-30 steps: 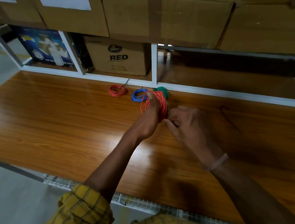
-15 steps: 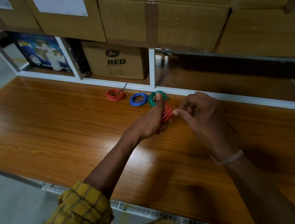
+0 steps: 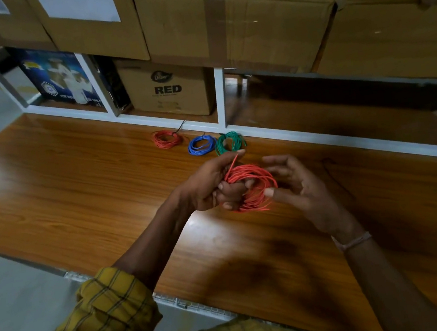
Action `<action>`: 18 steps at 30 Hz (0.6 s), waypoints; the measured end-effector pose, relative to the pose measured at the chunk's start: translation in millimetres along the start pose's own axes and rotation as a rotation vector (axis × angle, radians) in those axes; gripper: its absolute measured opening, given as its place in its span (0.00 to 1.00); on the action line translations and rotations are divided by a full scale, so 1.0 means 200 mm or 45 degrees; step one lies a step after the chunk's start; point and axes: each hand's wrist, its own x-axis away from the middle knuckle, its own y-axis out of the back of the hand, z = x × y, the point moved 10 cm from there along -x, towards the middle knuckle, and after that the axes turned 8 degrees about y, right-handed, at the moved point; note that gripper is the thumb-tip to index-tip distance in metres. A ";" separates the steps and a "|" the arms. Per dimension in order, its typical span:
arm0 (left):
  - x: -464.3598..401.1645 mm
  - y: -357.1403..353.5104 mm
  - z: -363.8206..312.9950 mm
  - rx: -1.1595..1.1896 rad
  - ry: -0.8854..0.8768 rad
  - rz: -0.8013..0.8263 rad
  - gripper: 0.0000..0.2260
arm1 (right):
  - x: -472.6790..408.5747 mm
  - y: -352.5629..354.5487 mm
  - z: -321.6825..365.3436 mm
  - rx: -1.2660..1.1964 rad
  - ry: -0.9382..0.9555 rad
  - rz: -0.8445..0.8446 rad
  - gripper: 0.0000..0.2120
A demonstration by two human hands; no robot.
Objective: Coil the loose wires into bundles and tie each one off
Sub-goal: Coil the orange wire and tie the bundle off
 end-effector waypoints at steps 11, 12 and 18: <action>-0.15 0.28 -0.02 -0.061 -0.093 -1.007 0.16 | 0.01 0.16 -0.17 -0.091 -0.057 -0.322 0.17; -0.16 0.30 -0.03 -0.117 -0.107 -1.080 0.14 | 0.01 0.17 -0.18 -0.089 -0.049 -0.324 0.18; -0.25 0.29 -0.05 -0.367 -0.136 -1.219 0.14 | 0.02 0.22 -0.18 0.080 0.011 -0.216 0.32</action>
